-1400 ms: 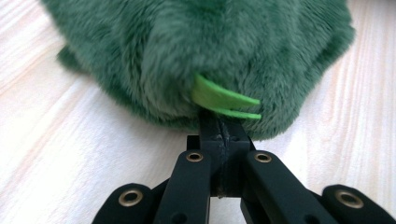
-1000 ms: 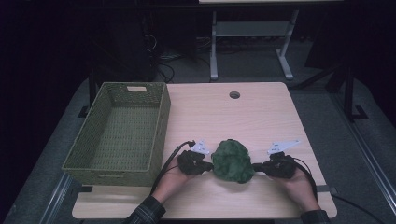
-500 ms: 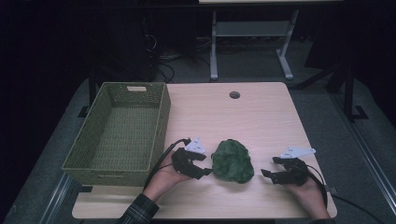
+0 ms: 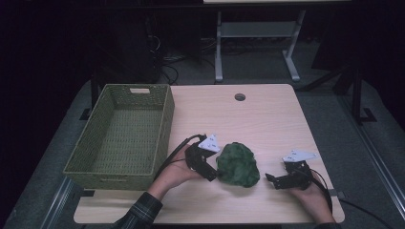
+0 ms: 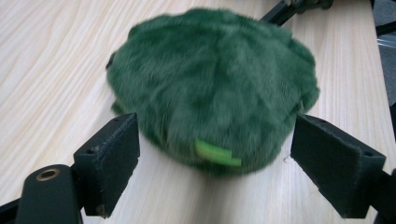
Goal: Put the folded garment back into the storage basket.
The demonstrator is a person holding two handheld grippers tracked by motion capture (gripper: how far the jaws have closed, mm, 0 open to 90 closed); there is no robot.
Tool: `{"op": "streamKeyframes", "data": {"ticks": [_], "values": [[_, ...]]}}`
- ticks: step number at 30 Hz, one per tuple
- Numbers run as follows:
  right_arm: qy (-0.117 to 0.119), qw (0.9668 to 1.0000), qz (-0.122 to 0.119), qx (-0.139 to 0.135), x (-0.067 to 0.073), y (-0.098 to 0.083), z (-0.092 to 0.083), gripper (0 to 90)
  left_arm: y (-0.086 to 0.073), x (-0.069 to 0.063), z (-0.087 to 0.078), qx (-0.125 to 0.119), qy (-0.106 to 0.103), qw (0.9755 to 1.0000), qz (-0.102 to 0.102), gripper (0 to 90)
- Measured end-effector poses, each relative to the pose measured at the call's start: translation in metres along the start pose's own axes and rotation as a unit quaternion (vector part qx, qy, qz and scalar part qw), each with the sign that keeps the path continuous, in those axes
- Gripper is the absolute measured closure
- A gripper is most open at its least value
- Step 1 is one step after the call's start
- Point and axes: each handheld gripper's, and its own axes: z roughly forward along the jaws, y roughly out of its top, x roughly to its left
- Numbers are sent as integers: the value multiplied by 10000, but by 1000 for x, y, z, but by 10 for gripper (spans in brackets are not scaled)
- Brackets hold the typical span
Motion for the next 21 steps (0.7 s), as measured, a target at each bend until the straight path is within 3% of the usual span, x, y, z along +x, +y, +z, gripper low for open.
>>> {"op": "streamKeyframes", "data": {"ticks": [11,15,21], "values": [[-19,10000,34,4,0,0,0,50,10,5,28,333,-136,9991,204,157],[-19,10000,26,3,0,0,0,51,5,4,43,564,-186,9979,276,156],[-16,10000,29,6,0,0,0,51,-1,3,57,711,-145,9969,314,152]]}}
